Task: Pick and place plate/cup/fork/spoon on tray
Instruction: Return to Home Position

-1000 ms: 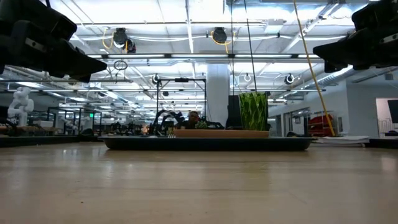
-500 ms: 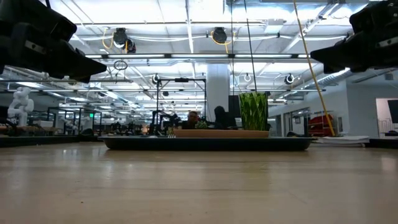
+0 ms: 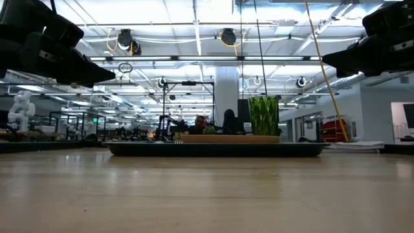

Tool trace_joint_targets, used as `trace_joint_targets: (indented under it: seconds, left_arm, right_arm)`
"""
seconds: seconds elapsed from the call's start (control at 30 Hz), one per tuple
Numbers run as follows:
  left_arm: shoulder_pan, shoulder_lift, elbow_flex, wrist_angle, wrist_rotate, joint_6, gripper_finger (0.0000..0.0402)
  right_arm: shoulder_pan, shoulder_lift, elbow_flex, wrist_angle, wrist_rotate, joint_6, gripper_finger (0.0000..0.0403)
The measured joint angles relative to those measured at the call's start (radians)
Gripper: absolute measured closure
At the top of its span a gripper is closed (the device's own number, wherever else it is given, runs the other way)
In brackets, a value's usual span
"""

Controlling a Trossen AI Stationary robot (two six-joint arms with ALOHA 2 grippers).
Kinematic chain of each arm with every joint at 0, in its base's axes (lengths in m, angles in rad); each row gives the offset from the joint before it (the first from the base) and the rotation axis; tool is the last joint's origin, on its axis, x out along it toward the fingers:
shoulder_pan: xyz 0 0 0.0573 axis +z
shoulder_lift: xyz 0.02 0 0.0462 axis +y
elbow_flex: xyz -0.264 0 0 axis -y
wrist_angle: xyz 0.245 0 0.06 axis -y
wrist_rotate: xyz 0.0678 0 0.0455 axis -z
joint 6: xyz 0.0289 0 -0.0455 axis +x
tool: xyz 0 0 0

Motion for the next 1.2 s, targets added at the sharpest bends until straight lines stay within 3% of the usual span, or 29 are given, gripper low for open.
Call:
trace_joint_targets:
  seconds: [0.2, 0.4, 0.8, 1.0, 1.2]
  left_arm:
    - [0.045, 0.000, 0.000, -0.008, 0.006, 0.020, 0.0389]
    - [0.088, 0.000, 0.000, -0.010, 0.114, 0.038, 0.0397]
    - [0.105, -0.001, -0.037, -0.008, 0.104, -0.022, 0.0397]
    - [0.103, -0.065, -0.037, 0.033, 0.138, -0.017, 0.0398]
    - [0.065, -0.174, -0.037, -0.055, 0.148, -0.036, 0.0398]
  right_arm:
    - [0.000, 0.000, 0.000, 0.002, 0.000, 0.000, 0.0403]
    - [0.000, 0.000, 0.000, 0.003, 0.000, 0.000, 0.0403]
    - [0.000, 0.000, 0.000, 0.004, 0.000, 0.007, 0.0403]
    - [0.000, 0.000, 0.000, 0.004, 0.000, 0.007, 0.0403]
    - [0.000, 0.000, 0.000, 0.004, 0.000, 0.007, 0.0403]
